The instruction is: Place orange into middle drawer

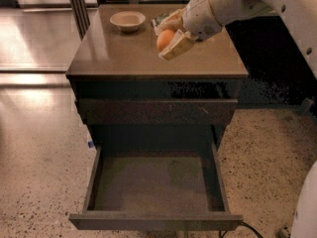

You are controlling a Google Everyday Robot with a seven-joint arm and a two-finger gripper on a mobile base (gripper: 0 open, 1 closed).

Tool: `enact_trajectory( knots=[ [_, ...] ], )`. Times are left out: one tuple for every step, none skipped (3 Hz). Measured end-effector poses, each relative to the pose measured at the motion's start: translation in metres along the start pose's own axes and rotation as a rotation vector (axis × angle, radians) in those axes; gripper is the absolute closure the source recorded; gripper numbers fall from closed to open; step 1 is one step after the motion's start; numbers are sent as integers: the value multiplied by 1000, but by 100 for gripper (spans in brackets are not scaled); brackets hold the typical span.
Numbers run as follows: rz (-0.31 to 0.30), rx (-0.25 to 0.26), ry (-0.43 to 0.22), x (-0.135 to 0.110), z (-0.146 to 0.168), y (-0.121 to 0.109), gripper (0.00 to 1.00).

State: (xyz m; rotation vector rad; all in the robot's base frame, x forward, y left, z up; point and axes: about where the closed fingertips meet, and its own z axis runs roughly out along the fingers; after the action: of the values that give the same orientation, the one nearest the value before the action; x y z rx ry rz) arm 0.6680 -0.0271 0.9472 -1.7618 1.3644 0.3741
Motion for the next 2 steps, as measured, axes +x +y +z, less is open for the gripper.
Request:
enact_trajectory(
  knots=[
    [10,-3,-102,-21,-6,19,100],
    [13,-58,-138,-55,-10,68,100]
  ],
)
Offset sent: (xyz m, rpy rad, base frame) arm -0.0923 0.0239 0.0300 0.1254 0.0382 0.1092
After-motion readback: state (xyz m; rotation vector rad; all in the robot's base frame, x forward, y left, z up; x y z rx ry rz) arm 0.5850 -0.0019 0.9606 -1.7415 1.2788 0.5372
